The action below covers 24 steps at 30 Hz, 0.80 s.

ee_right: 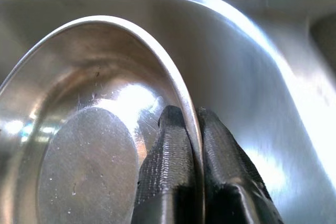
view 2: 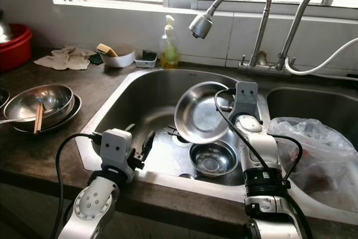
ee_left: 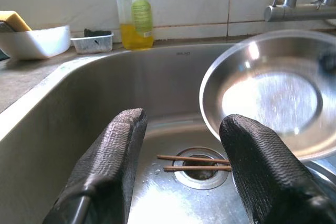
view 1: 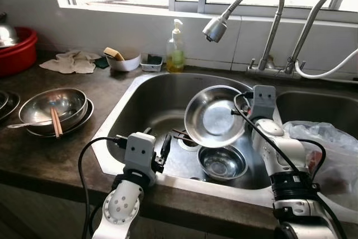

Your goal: Kitchen organization

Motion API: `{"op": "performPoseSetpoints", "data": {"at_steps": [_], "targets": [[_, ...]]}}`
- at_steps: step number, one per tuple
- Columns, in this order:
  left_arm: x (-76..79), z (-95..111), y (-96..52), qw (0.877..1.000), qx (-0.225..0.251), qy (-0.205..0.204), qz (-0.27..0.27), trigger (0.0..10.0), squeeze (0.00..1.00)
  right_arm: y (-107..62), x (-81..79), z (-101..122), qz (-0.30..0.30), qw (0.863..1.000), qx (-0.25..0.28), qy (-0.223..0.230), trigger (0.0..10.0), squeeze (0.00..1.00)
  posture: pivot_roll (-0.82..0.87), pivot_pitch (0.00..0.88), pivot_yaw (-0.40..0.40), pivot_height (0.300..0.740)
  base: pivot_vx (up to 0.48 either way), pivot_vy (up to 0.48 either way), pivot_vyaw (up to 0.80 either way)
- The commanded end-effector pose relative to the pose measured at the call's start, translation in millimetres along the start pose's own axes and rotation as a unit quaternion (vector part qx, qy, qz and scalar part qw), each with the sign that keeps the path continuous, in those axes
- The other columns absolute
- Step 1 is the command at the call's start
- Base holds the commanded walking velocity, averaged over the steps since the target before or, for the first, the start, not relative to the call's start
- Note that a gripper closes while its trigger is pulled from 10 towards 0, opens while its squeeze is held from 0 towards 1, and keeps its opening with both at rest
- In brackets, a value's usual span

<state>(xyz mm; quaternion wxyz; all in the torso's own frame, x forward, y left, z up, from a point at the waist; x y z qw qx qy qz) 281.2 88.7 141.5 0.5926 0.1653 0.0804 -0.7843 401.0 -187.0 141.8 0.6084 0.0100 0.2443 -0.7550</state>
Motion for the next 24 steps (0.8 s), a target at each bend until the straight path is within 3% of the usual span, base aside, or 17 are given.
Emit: {"op": "performPoseSetpoints", "data": {"at_steps": [1,8,15,16,17,20,24], "targets": [[3.6,4,-3.9,1.000,0.000,0.001,-0.006,10.0,0.00,6.2,13.7,8,-0.035,0.999,0.005,0.032,10.0,0.00,0.07,0.064,-0.054,0.740,0.000,0.000,0.00],[16.0,5,-14.4,1.000,-0.010,-0.011,-0.022,10.0,0.00,17.9,27.7,-8,-0.065,0.994,-0.036,0.080,10.0,0.00,0.08,0.090,-0.055,0.740,0.000,0.000,0.00],[14.9,5,-16.7,1.000,-0.015,-0.012,-0.021,10.0,0.00,20.9,29.3,-18,-0.073,0.991,-0.052,0.101,10.0,0.04,0.09,0.097,-0.055,0.740,0.000,0.000,0.00],[14.7,5,-16.8,1.000,-0.016,-0.012,-0.020,10.0,0.00,21.4,28.3,-19,-0.070,0.991,-0.052,0.102,10.0,0.09,0.08,0.096,-0.055,0.740,0.000,0.000,0.00],[14.4,5,-16.7,1.000,-0.017,-0.011,-0.020,10.0,0.00,22.3,25.0,-19,-0.062,0.992,-0.052,0.102,10.0,1.00,0.09,0.093,-0.057,0.740,0.000,0.000,0.00],[14.4,5,-15.9,1.000,-0.017,-0.011,-0.019,10.0,0.00,22.9,21.9,-19,-0.053,0.992,-0.051,0.101,10.0,1.00,0.08,0.090,-0.058,0.740,0.000,0.000,0.00],[15.2,4,-14.6,1.000,-0.017,-0.013,-0.019,10.0,0.00,22.6,8.6,-3,-0.024,0.997,-0.015,0.077,10.0,1.00,0.07,0.073,-0.058,0.740,0.000,0.000,0.00]]}}
Point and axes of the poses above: a point about 5 cm out from each wrist's last joint towards the gripper, its own y axis pointing out of the wrist towards the gripper, its own z axis along the axis of the wrist's last joint, x = y × z, the point moved 4 cm from there along y, pointing out of the wrist towards the gripper, and after that the axes turned 15 degrees about y, right-handed, at the moved point
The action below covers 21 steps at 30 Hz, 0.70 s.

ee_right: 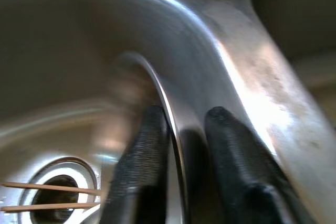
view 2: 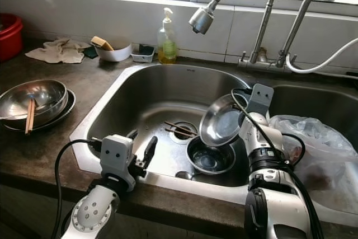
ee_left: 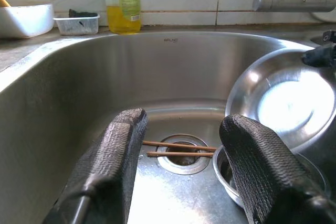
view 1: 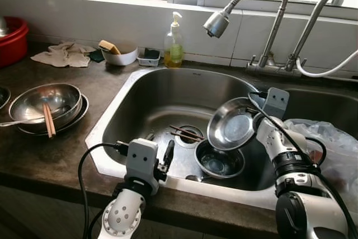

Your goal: Kitchen organization

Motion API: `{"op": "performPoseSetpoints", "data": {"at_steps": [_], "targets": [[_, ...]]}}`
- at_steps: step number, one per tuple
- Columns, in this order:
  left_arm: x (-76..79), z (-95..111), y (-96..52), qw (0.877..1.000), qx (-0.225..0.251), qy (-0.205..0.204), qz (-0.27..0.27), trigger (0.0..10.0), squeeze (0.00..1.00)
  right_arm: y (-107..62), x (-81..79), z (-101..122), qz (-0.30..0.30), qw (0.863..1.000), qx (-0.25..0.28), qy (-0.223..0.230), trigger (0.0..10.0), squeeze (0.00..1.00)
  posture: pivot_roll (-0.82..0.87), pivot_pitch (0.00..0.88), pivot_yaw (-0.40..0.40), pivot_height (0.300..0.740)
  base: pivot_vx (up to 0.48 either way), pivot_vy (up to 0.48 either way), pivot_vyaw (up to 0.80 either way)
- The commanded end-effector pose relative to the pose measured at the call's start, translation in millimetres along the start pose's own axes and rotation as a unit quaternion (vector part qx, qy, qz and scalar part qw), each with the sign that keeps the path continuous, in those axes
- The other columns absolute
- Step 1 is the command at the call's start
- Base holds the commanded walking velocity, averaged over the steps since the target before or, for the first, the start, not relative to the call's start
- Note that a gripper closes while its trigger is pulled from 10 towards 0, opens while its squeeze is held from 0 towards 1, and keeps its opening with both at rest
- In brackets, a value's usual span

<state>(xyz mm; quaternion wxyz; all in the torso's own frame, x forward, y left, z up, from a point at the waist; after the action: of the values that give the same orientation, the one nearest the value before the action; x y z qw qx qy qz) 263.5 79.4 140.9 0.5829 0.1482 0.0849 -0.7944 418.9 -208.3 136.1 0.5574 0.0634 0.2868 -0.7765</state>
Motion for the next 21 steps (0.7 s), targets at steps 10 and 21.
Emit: {"op": "performPoseSetpoints", "data": {"at_steps": [10,21], "targets": [[1.4,-1,7.5,1.000,0.002,0.000,-0.001,10.0,0.00,-16.2,-41.8,28,0.083,0.989,0.105,-0.057,10.0,0.00,0.07,0.032,-0.058,0.740,0.000,0.000,0.00],[-0.5,-4,14.9,1.000,0.005,0.002,0.001,10.0,0.00,-84.9,-86.7,48,0.224,0.936,0.253,-0.098,10.0,0.00,0.05,0.000,-0.047,0.740,0.000,0.000,0.00]]}}
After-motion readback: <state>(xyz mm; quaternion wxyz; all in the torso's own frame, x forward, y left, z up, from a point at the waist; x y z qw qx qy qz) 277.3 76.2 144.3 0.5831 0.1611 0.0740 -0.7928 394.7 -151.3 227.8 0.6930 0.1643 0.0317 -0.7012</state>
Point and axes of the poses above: a point about 5 cm out from each wrist's last joint towards the gripper, its own y axis pointing out of the wrist towards the gripper, its own z axis along the axis of the wrist's last joint, x = y × z, the point moved 4 cm from there along y, pointing out of the wrist towards the gripper, and after that the axes turned 15 degrees about y, right-handed, at the moved point
